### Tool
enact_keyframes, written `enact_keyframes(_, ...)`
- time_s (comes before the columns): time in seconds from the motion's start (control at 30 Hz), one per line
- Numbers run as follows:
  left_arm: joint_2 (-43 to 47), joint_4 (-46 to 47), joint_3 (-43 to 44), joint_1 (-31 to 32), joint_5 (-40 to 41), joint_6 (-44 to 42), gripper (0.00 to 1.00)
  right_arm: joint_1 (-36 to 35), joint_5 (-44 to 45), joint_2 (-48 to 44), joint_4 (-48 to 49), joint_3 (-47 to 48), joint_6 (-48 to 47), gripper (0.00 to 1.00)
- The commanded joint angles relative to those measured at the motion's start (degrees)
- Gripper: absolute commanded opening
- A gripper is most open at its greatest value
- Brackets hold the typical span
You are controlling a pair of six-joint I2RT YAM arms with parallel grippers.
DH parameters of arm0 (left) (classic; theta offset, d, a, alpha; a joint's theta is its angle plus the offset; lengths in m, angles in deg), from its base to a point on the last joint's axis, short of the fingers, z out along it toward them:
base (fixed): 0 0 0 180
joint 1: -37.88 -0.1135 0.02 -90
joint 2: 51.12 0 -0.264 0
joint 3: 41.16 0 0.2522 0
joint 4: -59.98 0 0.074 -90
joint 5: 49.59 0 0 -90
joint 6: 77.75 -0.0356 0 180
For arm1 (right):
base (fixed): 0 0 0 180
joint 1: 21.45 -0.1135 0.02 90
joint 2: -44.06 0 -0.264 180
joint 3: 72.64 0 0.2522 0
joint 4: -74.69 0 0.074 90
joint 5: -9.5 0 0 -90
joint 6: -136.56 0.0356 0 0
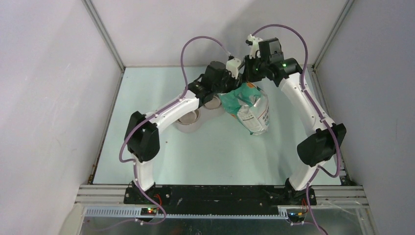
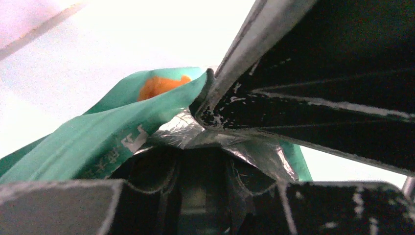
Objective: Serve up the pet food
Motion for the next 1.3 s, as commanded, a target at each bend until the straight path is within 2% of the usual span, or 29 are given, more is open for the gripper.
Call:
enact_keyframes(0.0, -5.45, -14.32, -0.66, -0.79, -11.68, 7.68, 0.00, 0.01, -1.56, -0.36, -1.63, -2.26, -0.81, 0.00)
enact_keyframes(0.13, -5.56, -15.37, 2.47, -5.73, -21.54, 14.39, 0.00, 0.61, -1.84, -1.13, -1.43, -1.43, -1.89, 0.00)
enact_keyframes(0.27, -2.99, -12.90, 2.63, -9.07, -26.94, 19.00, 0.00, 1.68, -1.46, -2.59, -2.04, -1.87, -3.41, 0.00)
enact_keyframes(0.63, -0.98, -20.08, 13.61, -11.50, -23.52, 15.54, 0.00, 2.93, 1.37, -8.55, 0.66, -6.85, -8.59, 0.00)
enact_keyframes(0.8, -0.26, -20.16, 16.72, -13.45, -23.15, 17.77, 0.00, 2.95, 1.84, -10.40, 2.04, -8.14, -10.38, 0.00)
enact_keyframes(0.93, 2.16, -14.85, 14.08, -16.70, -23.30, 25.18, 0.00, 2.83, 2.88, -11.47, 1.99, -8.45, -12.25, 0.00)
enact_keyframes(1.2, 5.35, 5.83, 1.88, -23.30, -26.75, 52.21, 0.00, 2.09, 6.31, -12.08, -0.35, -7.57, -13.27, 0.00)
enact_keyframes(1.27, 6.14, 10.57, -1.13, -24.43, -26.86, 56.62, 0.00, 2.02, 6.87, -12.22, -1.08, -7.28, -13.76, 0.00)
